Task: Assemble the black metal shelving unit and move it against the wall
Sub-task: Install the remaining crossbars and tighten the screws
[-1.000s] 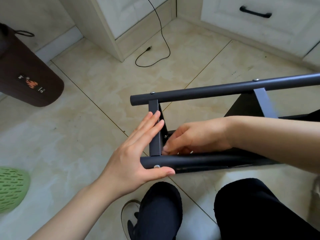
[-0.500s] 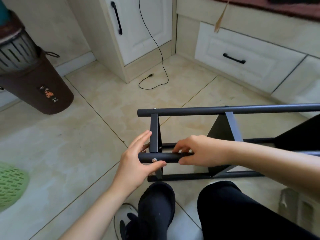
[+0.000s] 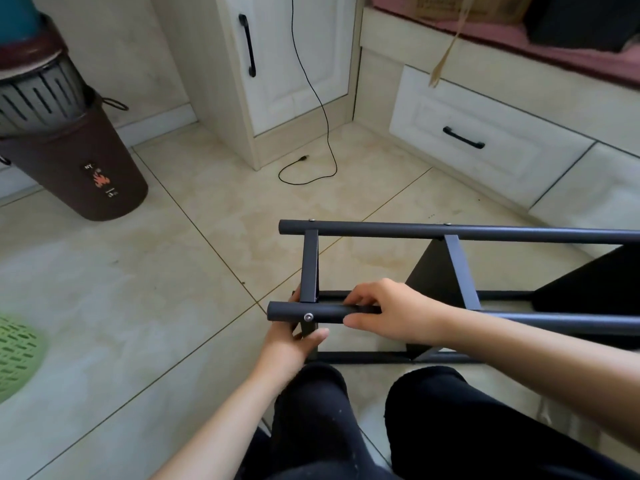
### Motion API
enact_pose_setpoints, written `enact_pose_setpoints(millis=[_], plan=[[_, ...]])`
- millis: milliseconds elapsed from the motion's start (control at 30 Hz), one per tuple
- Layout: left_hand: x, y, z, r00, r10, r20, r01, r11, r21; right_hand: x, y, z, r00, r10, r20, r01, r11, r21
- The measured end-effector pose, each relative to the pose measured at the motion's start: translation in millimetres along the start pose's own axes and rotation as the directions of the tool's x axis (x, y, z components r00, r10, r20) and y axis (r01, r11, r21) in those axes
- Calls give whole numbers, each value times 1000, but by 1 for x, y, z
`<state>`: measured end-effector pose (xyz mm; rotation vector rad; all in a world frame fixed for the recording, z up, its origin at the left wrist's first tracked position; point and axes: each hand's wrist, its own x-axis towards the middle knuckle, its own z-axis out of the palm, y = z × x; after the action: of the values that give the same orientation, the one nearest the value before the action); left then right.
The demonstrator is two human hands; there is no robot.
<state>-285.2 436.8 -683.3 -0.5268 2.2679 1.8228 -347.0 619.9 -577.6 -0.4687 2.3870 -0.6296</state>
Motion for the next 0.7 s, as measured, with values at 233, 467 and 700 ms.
enact_pose_setpoints(millis=[233,467,700], plan=[[6,16,15,994,81,-67,-63,970,233,9,0,-8,987,72,-141,-68,997,36],[12,21,11,996,67,-56,-54,974,218,8,-5,-14,983,72,-168,-58,995,86],[18,53,-1,970,181,-160,-159,977,142,2,-29,-38,956,-3,-293,49,987,152]])
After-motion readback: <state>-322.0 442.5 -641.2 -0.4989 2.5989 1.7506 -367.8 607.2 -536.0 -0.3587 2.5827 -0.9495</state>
